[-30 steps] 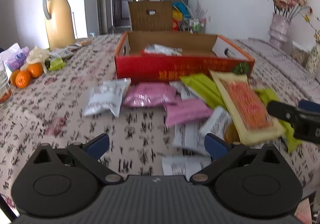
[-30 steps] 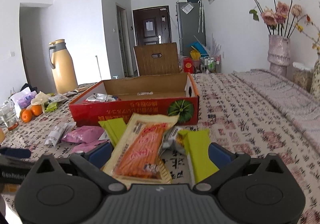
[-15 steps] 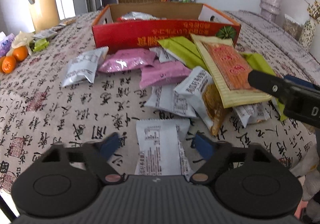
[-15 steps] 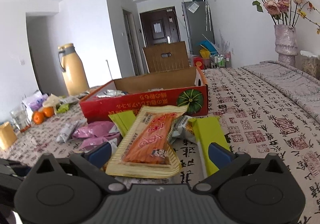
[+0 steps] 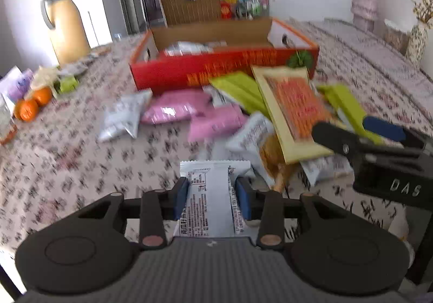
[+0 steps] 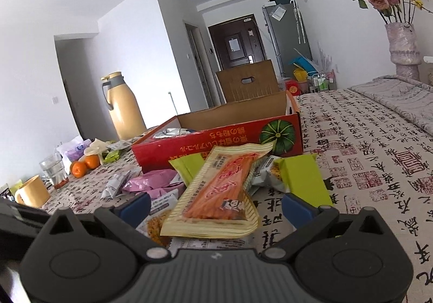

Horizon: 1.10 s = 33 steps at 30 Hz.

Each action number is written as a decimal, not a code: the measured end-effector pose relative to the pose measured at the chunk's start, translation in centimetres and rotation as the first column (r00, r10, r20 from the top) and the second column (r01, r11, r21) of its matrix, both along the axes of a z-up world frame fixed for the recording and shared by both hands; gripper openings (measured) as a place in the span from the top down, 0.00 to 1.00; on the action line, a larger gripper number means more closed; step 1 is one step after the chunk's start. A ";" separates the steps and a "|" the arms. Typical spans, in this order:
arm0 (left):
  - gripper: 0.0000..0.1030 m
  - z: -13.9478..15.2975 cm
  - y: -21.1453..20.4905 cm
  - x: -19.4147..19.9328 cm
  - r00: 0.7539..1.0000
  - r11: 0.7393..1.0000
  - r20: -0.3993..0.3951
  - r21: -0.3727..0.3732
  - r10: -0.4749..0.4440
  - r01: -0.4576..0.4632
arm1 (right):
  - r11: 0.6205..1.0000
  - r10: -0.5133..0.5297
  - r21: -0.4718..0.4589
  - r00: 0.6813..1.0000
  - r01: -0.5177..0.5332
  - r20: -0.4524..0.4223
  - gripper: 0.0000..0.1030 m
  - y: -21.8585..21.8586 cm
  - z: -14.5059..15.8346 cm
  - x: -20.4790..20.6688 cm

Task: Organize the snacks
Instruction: 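Grasp a white sachet with the left gripper while the right gripper grasps the orange-printed bag, then carry both snacks into the cardboard box and open both grippers to drop them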

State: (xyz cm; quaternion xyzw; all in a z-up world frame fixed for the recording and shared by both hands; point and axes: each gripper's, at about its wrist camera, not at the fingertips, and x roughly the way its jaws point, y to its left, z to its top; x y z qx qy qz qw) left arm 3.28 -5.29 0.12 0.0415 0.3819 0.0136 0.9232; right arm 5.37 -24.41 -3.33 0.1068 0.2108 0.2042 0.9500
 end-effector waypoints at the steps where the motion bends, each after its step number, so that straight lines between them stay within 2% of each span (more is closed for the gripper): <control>1: 0.62 0.4 0.2 -0.1 1.000 1.000 0.016 -0.005 0.002 -0.002 | 1.000 -0.009 -0.001 1.000 0.009 0.006 0.00 0.0 0.1 0.0; 7: 0.62 1.3 1.6 0.6 0.994 0.999 0.106 -0.038 -0.022 0.026 | 0.997 -0.056 -0.058 0.998 0.057 0.008 0.00 1.0 0.6 0.2; 10: 0.62 1.4 2.3 1.3 0.988 0.997 0.148 -0.050 -0.046 0.054 | 0.992 -0.073 -0.103 0.997 0.072 -0.007 0.04 2.3 0.8 0.5; 15: 0.62 1.7 3.9 2.6 0.967 0.985 0.237 -0.125 -0.091 0.123 | 0.979 -0.121 -0.166 0.992 0.115 -0.031 0.07 3.9 1.9 0.9; 21: 0.62 1.2 5.2 4.2 0.966 0.979 0.247 -0.165 -0.074 0.117 | 0.975 -0.148 -0.178 0.987 0.135 -0.063 0.10 4.9 2.7 3.0; 25: 0.62 0.8 5.8 4.7 0.966 0.972 0.249 -0.199 -0.076 0.128 | 0.969 -0.148 -0.213 0.983 0.123 -0.106 0.19 5.7 2.1 4.9; 33: 0.62 0.1 5.7 5.7 0.971 0.973 0.225 -0.194 -0.079 0.124 | 0.969 -0.132 -0.230 0.977 0.091 -0.167 0.28 6.9 0.6 6.7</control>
